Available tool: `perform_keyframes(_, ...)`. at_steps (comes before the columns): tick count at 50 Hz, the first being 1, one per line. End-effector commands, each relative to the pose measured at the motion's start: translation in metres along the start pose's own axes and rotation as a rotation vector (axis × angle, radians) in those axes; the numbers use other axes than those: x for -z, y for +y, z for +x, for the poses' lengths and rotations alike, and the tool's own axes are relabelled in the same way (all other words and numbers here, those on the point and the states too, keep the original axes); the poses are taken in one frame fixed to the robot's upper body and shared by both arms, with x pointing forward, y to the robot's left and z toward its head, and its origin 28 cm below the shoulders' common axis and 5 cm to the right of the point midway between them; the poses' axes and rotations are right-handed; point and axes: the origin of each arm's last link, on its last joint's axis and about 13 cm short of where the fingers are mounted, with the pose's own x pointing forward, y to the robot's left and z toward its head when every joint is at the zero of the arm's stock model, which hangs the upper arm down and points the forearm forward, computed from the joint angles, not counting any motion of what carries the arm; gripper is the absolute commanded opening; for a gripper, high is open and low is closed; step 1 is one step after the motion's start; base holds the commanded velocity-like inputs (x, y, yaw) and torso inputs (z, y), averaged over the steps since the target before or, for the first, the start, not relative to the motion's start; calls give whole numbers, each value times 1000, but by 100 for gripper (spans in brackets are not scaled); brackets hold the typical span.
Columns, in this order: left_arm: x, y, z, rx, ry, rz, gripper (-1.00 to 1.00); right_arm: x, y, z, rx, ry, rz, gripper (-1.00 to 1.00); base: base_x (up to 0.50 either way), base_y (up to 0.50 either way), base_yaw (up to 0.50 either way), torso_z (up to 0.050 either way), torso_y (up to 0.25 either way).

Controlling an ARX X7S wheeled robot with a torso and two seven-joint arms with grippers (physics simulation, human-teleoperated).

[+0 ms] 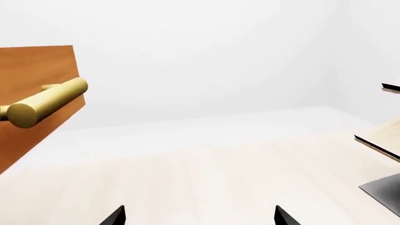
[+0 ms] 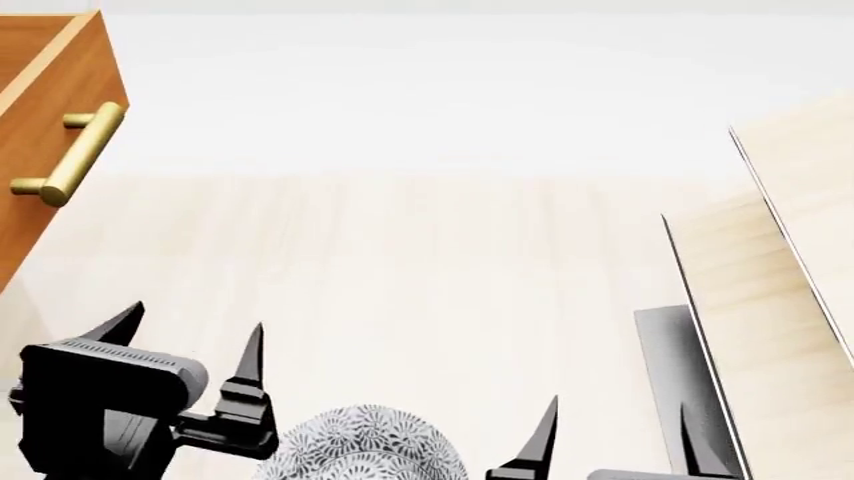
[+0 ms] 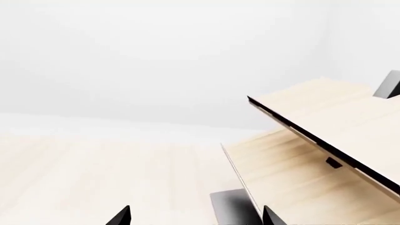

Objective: Close the top drawer of the cabinet.

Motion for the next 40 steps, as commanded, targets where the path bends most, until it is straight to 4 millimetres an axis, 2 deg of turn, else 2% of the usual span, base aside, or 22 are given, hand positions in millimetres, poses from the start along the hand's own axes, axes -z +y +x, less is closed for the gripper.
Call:
perform_keyframes(1,-9,8,59,48,31,12,100,2,2,0,-7,8,-5,100,0,0,0,0,0)
perform_keyframes(2,-9,8,59,48,31,12,100,2,2,0,-7,8,-5,100,0,0,0,0,0)
perform_keyframes(5,-12,21,98,-8,77,-5,100,3,2,2,-4,11,-4,100,0,0,0,0,0)
perform_keyframes(7,-13,27,113,-26,97,-16,100,3,3,2,-5,13,-4,100,0,0,0,0,0)
perform_keyframes(13,-11,43,142,-92,149,-48,100,3,3,2,-7,15,-6,100,0,0,0,0,0)
perform_keyframes(40,-12,69,142,-208,171,-83,100,3,2,6,6,22,0,100,0,0,0,0,0)
